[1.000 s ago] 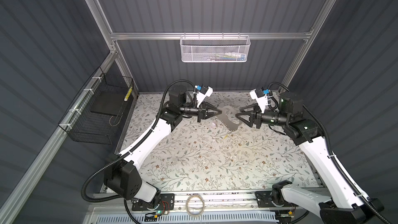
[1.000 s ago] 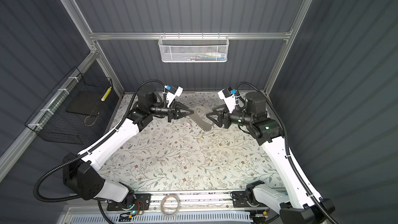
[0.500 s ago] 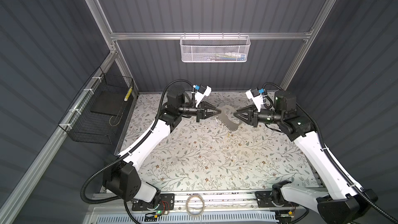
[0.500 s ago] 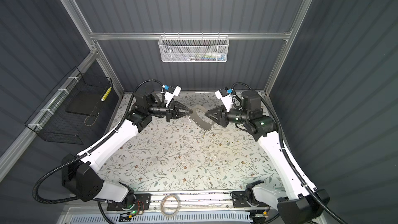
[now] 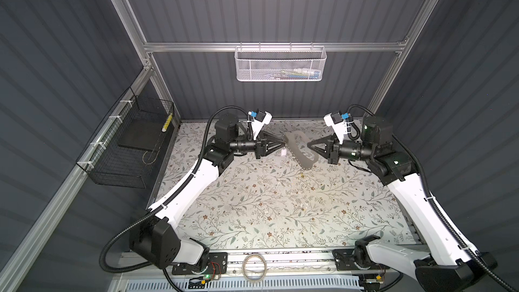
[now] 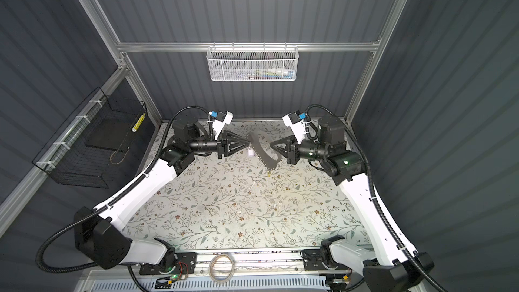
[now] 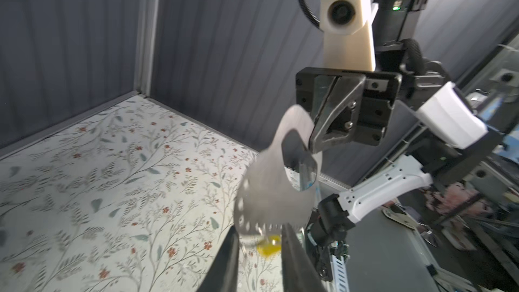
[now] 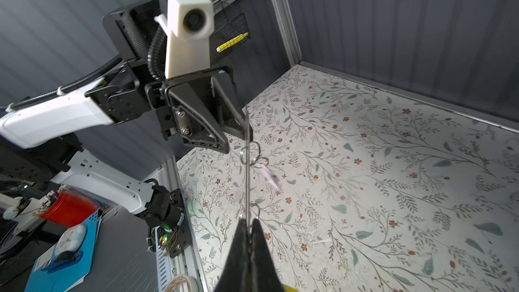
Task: Attach keys to a key ring
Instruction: Pass the keyring, then place the keyring at the top-center of the table.
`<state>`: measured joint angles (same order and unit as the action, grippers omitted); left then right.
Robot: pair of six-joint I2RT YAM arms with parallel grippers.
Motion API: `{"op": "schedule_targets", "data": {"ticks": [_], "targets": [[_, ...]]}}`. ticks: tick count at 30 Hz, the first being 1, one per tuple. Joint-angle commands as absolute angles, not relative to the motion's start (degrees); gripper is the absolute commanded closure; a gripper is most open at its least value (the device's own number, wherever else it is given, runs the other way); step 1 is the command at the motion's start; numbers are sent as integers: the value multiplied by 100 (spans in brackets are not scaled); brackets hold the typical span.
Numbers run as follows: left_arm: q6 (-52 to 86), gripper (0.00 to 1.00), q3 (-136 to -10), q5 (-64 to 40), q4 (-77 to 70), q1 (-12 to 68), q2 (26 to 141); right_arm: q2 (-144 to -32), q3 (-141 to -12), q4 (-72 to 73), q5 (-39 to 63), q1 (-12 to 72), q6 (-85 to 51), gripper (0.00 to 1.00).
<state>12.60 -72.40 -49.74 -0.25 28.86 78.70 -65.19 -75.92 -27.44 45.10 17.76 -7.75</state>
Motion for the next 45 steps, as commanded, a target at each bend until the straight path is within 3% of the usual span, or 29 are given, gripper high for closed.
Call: {"op": "schedule_targets", "data": {"ticks": [1,7,14,31,45], "targets": [[978,67,-7172,-3438,850,2847,7292,-6547,-7902,-2934,4015,1748,-990,100],[1142,63,-7102,-1257,2001,2843,6565,-6741,-8047,-3037,3133,1782,-1364,100],[1651,60,-6827,-382,2444,2847,5857,-7061,-7847,-2938,1372,2079,-1722,100],[2551,61,-5693,-391,1894,2845,5320,-9018,-7920,-2258,-628,3268,-2486,100],[2784,61,-5320,-536,1629,2848,5178,-11077,-9562,-1548,-410,3859,-3407,100]]}}
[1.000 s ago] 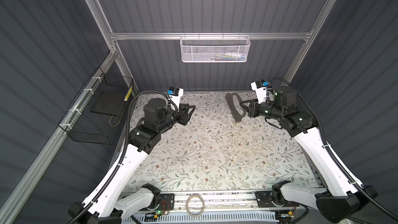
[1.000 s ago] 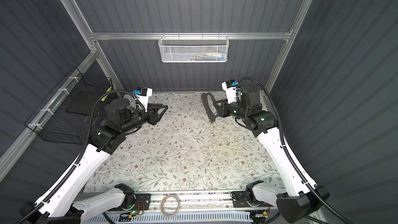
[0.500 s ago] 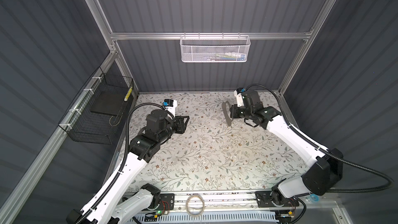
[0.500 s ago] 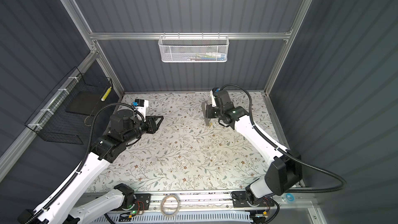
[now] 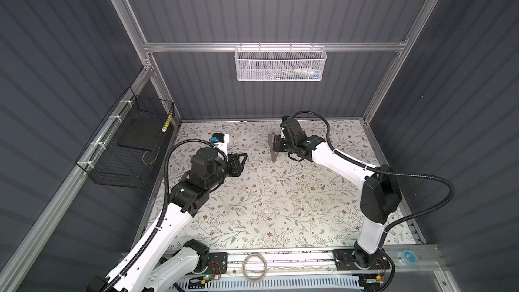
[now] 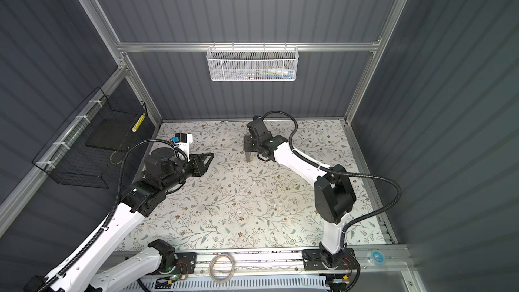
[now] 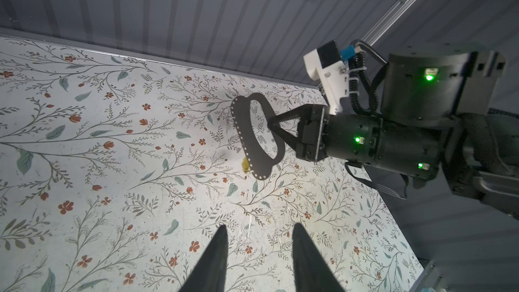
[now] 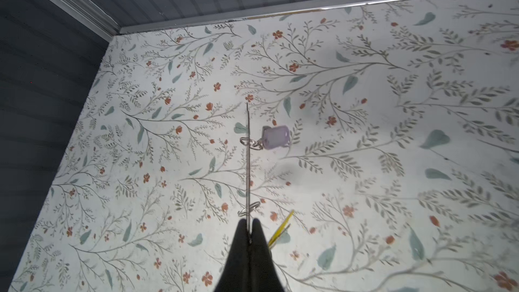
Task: Attach keys to a key ring
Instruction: Place the keyring at the top-center of the table.
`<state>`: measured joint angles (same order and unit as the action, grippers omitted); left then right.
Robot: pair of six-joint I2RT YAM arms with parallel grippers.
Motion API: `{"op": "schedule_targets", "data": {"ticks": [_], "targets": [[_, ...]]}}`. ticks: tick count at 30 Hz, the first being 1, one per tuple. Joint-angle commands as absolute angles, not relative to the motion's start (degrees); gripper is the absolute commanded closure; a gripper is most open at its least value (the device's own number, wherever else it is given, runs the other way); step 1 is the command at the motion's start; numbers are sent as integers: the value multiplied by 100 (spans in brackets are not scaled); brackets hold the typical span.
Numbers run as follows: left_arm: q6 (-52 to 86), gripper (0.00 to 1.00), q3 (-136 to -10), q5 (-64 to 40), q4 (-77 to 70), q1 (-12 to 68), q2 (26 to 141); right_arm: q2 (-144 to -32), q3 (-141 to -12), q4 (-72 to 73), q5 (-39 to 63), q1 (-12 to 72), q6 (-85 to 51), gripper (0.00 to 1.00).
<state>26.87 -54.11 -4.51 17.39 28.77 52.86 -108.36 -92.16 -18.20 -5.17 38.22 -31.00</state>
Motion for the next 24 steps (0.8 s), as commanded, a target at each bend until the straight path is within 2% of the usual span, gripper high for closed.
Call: {"op": "schedule_targets", "data": {"ticks": [1,6,11,19,24], "targets": [[2791,61,-5316,-545,1630,2848,5176,-11218,-9705,-1505,-321,3871,-3447,100],[2778,62,-5310,-509,1763,2848,5143,-11790,-10168,-1493,-7,3756,-3534,100],[2787,61,-5309,-479,1858,2848,5089,-12104,-10022,-1335,572,3444,-3506,100],[2735,61,-5396,-431,2060,2848,5080,-12218,-9810,-1341,475,3115,-3168,100],[2716,61,-5390,-422,2111,2848,5080,-12071,-9501,-1323,801,2719,-2849,100]]}}
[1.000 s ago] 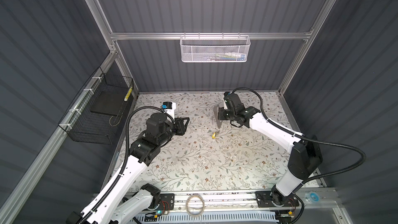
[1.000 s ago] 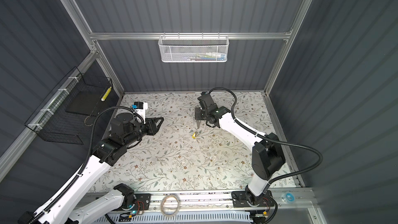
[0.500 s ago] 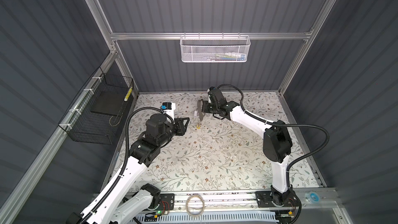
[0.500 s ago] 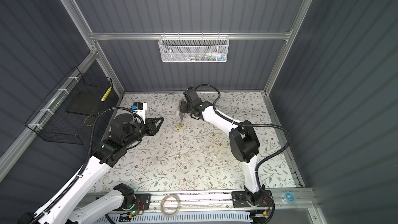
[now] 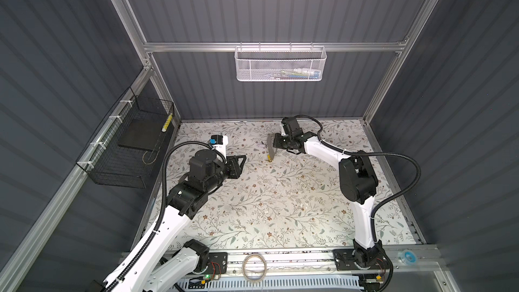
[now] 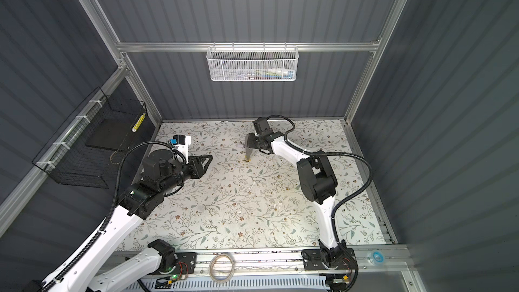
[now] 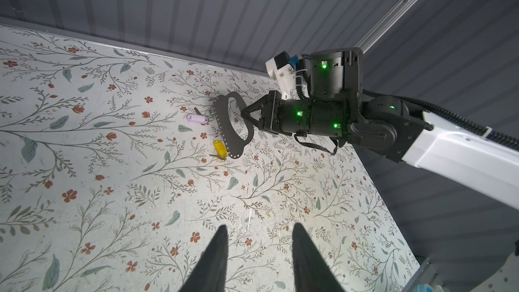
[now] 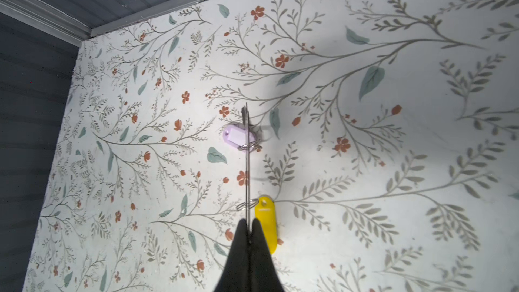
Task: Attach keys to a key ring
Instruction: Place the keyring at the top-center of the table.
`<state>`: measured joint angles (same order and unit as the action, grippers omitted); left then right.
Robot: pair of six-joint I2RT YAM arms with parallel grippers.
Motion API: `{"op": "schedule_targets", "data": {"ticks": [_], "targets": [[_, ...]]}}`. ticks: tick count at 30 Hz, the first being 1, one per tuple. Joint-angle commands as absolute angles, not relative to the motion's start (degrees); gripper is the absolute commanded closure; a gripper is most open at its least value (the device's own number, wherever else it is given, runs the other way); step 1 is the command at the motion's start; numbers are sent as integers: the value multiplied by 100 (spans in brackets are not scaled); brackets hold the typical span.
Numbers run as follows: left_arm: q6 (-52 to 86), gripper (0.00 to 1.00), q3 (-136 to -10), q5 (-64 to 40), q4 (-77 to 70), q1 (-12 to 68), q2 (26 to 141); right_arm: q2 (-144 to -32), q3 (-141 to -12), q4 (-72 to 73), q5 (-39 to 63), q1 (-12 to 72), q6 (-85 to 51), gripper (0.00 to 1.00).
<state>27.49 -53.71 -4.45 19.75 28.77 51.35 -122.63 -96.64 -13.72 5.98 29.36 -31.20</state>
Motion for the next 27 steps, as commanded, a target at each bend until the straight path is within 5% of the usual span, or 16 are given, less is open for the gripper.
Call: {"op": "schedule_targets", "data": {"ticks": [1,10,14,27], "targets": [[2732,61,-5384,-431,2118,2848,5088,-12035,-9433,-1307,878,2642,-2756,100],[2760,61,-5414,-500,2072,2845,5252,-11957,-8880,-1276,1468,1972,-2420,100],[2760,61,-5440,-501,2083,2848,5299,-11955,-8586,-974,1740,1723,-2476,72],[2743,58,-5413,-284,2328,2843,5186,-11543,-7957,-730,2398,844,-2623,61]]}}
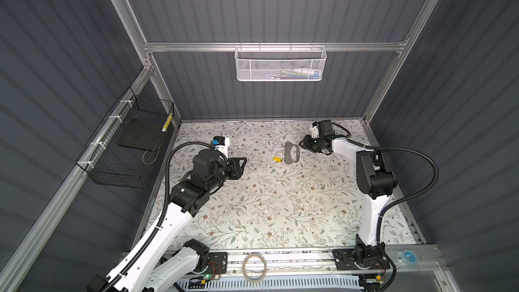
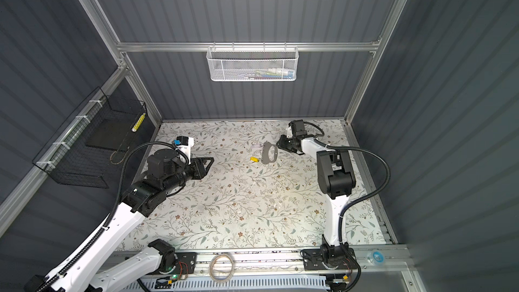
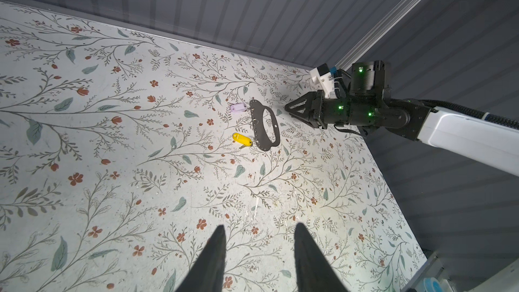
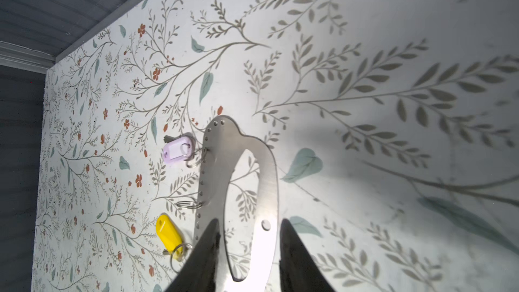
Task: Attach keys to a key ring
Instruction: Place the keyring at the top-center of the table, then reset both arms
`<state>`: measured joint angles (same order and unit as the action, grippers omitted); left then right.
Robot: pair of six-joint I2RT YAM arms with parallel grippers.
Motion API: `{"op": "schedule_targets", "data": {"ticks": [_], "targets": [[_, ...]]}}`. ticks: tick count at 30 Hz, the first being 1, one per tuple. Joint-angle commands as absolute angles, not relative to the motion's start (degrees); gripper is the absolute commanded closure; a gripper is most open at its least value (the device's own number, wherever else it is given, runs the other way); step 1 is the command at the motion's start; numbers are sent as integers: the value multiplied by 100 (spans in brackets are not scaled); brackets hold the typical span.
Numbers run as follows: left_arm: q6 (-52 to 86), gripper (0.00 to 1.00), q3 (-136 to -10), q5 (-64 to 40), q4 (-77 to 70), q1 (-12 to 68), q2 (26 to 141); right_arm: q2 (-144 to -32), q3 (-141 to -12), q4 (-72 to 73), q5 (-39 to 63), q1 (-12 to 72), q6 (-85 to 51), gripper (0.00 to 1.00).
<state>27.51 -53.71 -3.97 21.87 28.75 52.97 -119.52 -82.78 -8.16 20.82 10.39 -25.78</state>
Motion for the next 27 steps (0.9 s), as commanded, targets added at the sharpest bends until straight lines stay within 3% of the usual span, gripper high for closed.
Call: {"op": "schedule_targets", "data": {"ticks": [1,14,19,21,22,23,24,27], "targets": [[2738,58,-5409,-269,2321,2848,5186,-11328,-7780,-608,2572,783,-2649,60],[1870,52,-6130,363,2508,2848,5769,-8419,-6263,-769,3844,686,-2381,55],[1445,49,-6696,446,2486,2842,6181,-7358,-5849,-438,4283,686,-2555,47],[1299,46,-6935,457,2492,2848,6345,-6937,-5801,-643,3874,686,-2578,37],[1238,31,-7063,469,2502,2848,6435,-6767,-5839,-902,3537,683,-2509,31],[1190,7,-7180,510,2516,2848,6531,-6602,-5914,-1187,3225,678,-2394,4],[1141,0,-7275,548,2530,2846,6614,-6502,-6001,-1473,2827,678,-2351,1],[1037,0,-7741,706,2878,2841,6997,-6326,-6382,-2560,1329,664,-2203,1]]}}
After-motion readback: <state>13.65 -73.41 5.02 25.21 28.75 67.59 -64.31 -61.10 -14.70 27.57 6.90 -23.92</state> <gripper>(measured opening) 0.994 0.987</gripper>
